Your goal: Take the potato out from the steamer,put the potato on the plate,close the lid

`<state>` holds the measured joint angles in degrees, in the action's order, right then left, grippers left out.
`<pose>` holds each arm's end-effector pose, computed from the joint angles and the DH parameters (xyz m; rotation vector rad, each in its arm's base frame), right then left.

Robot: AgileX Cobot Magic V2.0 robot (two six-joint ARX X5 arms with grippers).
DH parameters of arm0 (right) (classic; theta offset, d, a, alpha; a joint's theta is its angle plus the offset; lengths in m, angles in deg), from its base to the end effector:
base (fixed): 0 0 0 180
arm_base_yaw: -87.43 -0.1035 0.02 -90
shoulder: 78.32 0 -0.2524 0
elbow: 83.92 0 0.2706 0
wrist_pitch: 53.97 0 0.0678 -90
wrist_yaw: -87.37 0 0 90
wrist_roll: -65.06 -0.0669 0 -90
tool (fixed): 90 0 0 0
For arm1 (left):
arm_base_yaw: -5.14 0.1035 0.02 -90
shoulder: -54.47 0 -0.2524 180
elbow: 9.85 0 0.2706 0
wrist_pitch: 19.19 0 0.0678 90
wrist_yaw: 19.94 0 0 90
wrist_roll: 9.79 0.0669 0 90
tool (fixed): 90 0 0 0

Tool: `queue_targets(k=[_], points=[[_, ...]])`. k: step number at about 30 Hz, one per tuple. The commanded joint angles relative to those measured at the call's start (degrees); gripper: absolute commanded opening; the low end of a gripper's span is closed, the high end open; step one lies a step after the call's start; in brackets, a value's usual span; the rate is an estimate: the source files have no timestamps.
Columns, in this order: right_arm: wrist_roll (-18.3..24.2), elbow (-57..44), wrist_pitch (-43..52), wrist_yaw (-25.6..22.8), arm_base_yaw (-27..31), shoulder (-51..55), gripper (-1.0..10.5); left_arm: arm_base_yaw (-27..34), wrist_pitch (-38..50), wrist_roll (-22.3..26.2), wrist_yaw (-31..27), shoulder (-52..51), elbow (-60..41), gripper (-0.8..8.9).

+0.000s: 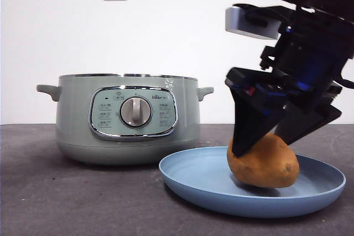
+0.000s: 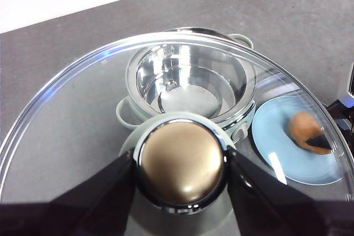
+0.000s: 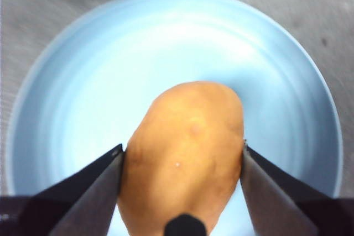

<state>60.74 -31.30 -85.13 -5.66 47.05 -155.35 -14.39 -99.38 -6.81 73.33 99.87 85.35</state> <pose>0.2201 0.1825 0.1266 -0.2970 0.9361 0.5631 0.1246 -0.0482 0.4218 0.1256 0.5184 -0.4023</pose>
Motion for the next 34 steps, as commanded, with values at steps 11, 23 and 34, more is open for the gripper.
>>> queue_targets(k=[11,23,34], points=[[-3.37,-0.79,-0.57,0.07,1.07,-0.72,4.5,-0.02,7.23,1.6,3.41,4.83,0.26,-0.09],[-3.76,-0.17,0.28,-0.37,1.07,-0.39,5.1,-0.13,19.04,3.28,8.37,17.7,0.26,-0.09],[-3.78,4.02,-4.61,-2.62,1.07,12.33,5.1,-1.51,28.94,5.42,8.96,30.29,0.26,-0.09]])
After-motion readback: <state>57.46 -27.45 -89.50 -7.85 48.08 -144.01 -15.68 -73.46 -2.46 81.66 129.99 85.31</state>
